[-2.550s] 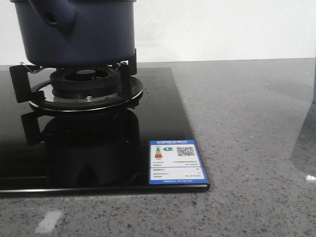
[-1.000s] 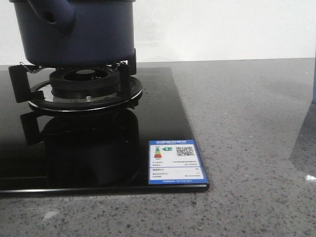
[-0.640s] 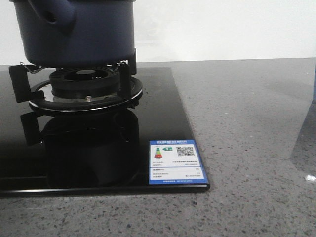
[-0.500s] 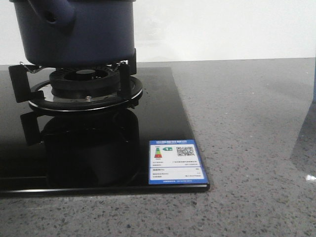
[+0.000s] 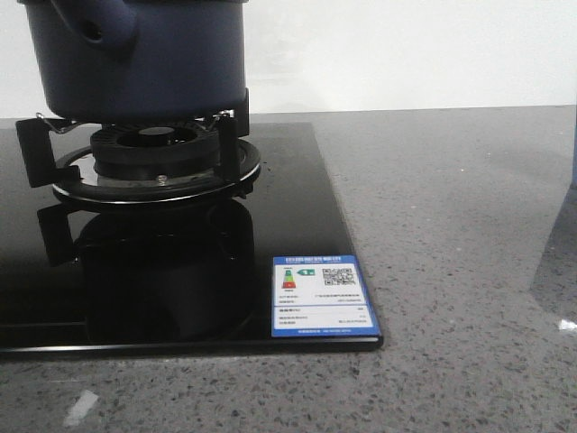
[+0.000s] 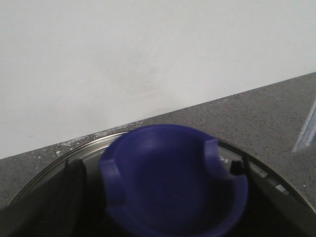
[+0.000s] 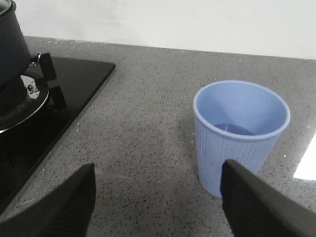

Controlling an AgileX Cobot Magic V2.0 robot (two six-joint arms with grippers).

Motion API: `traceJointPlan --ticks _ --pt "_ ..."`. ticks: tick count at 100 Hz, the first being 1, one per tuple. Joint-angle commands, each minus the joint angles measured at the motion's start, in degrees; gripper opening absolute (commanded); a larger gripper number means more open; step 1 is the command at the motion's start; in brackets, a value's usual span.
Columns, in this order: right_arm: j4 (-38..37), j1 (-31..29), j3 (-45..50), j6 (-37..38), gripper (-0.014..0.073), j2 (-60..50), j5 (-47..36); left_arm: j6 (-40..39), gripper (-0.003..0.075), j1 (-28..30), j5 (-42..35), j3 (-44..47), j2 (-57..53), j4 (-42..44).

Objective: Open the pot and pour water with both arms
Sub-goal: 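Lift the glass lid up off the blue pot with the left gripper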

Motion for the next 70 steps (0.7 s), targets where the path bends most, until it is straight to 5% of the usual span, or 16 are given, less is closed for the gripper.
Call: traceJointPlan --ticks 1,70 --pt "0.49 -0.07 -1.45 -0.56 0.0484 0.65 -4.5 0.16 0.0536 -0.09 -3.87 -2.02 -1.15 0.17" --pt "0.49 -0.07 -1.45 -0.56 0.0484 0.65 -4.5 0.16 0.0407 -0.09 -3.97 -2.02 -1.4 0.17"
